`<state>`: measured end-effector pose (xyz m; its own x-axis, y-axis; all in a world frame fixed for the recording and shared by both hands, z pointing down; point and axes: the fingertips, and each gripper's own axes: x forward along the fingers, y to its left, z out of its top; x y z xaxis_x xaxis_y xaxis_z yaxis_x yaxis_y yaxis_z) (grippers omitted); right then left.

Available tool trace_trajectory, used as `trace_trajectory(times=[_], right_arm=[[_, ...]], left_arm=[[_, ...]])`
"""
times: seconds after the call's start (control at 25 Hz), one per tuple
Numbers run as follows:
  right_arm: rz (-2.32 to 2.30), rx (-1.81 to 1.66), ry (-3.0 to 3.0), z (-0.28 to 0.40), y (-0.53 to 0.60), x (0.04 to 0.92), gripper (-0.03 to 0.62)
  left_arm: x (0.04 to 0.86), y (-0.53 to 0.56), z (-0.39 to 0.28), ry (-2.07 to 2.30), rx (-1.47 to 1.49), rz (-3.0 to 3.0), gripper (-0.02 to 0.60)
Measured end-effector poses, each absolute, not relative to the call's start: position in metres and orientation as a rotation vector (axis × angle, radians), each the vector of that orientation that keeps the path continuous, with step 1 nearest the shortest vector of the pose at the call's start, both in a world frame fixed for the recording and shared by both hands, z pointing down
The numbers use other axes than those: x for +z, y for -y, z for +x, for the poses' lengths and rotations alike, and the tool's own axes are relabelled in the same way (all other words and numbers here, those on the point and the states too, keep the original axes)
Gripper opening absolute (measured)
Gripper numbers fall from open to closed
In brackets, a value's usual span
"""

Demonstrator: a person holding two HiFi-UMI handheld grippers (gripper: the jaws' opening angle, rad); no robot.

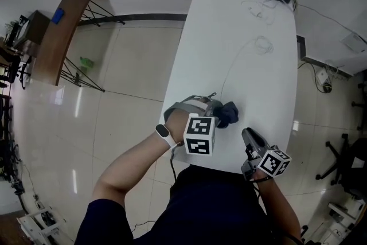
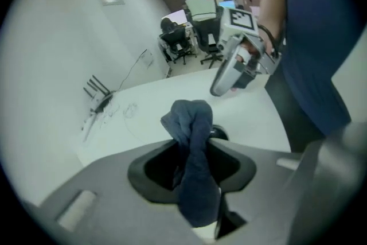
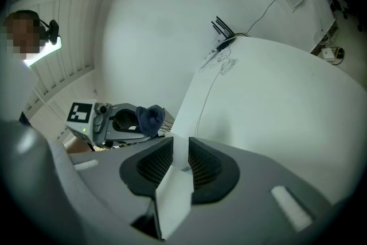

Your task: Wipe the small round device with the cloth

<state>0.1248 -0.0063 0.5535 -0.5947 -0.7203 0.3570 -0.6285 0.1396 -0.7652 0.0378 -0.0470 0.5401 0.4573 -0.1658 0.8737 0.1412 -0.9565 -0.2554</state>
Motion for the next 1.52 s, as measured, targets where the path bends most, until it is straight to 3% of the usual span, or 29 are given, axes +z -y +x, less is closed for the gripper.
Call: trace_trajectory(times=[0.36, 0.64, 0.92, 1.2, 1.52], right_arm=[[-1.429, -1.517, -2.169, 0.147, 0.005, 0.566, 0.084], [-1.449, -1.538, -2.123, 0.154, 0.008, 0.573, 0.083], [-1.448, -1.55, -2.125, 0.155, 0.009, 0.575, 0.081], [-1.432, -1.541, -2.148, 0.156, 0.005, 0.574, 0.08], [-1.412, -1.515, -2.184, 0.148, -0.002, 0.568, 0.078]], left_arm=[[0.569, 0.076, 0.036, 0.131, -1.658, -3.047, 0.144], [0.63, 0.081, 0.019, 0.313, -1.889, -2.623, 0.146], [0.655, 0.077, 0.018, 0.412, -1.936, -2.472, 0.144], [0.632, 0.088, 0.01, 0.13, -1.871, -2.697, 0.146], [0.535, 0.069, 0.012, -0.175, -1.575, -2.621, 0.146]])
